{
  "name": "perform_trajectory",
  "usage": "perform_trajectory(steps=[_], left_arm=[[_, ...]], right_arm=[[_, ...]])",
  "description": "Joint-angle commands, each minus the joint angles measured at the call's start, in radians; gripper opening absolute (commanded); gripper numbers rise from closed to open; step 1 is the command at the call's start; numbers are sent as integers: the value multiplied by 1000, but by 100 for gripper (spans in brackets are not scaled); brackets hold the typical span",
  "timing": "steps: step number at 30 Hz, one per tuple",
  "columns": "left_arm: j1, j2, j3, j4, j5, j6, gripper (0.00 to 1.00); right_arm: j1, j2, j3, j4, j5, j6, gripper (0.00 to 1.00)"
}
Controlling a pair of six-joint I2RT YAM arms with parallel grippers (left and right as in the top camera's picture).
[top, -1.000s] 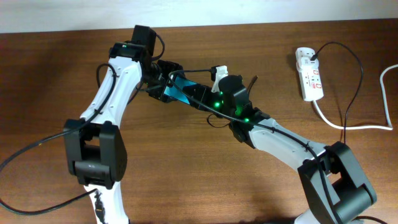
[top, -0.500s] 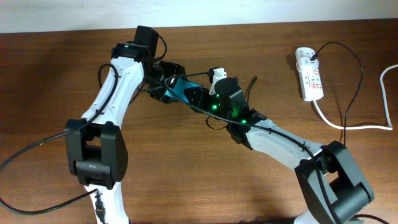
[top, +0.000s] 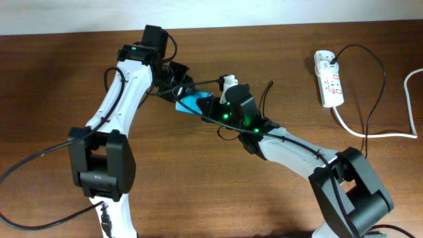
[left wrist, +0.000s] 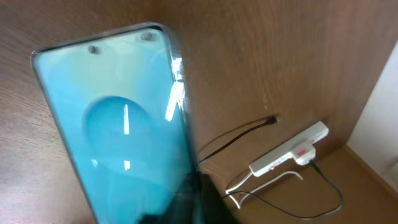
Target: Plug charger to phone and switch on socket
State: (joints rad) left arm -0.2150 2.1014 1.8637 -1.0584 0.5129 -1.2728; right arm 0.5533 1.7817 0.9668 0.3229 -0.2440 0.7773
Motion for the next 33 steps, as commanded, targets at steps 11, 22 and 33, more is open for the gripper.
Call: perform_trajectory(steps=[11,22,33], left_arm=[[134,-28,7,29,57,310,11],[141,-15,-4,347,484,685,33],[83,142,-38,748,789,637,31]], right_arm=[[-224,-179,17,-8,-77,-13,4],[-438,-325,17,-38,-254,263,4],[-435,-54,17,345,-287,613,4]])
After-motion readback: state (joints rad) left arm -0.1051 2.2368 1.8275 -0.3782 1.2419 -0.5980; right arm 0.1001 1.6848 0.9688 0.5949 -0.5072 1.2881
